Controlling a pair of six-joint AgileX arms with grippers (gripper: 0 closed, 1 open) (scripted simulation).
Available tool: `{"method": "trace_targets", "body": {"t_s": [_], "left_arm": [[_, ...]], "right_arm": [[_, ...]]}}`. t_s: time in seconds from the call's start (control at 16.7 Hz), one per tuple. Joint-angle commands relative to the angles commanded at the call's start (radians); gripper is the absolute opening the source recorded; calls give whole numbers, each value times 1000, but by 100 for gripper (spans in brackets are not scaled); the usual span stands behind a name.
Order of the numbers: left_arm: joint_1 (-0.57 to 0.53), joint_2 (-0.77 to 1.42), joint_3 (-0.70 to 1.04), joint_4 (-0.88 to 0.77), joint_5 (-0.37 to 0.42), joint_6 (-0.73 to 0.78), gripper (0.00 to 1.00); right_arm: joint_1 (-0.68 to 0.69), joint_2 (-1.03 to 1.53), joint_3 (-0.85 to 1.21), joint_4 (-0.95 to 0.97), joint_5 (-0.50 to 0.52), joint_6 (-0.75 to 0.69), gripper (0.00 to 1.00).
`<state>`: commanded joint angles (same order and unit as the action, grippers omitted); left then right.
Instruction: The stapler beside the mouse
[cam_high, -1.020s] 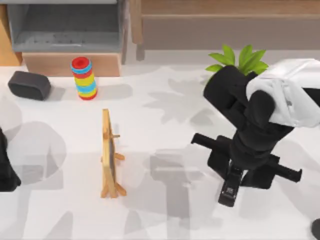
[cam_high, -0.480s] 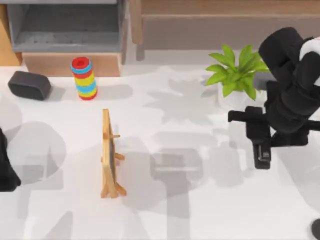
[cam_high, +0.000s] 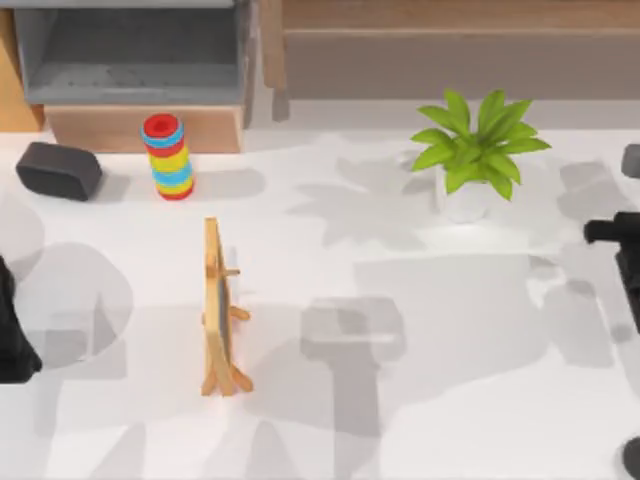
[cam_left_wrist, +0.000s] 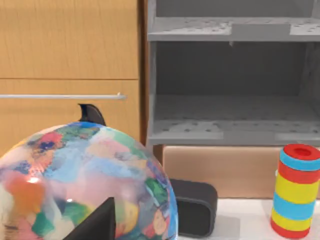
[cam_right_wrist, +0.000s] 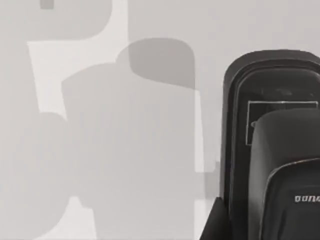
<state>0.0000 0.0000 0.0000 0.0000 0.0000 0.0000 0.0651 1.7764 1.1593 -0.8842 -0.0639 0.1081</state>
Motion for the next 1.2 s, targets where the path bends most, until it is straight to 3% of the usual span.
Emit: {"method": "trace_targets", "body": {"t_s": [0.48, 1.2], "left_arm": [[0, 0, 0, 0, 0, 0, 100], [0, 0, 0, 0, 0, 0, 100]], "right_arm": [[-2, 5, 11, 20, -8, -6, 0], [-14, -13, 83, 202, -83, -26, 0]]}}
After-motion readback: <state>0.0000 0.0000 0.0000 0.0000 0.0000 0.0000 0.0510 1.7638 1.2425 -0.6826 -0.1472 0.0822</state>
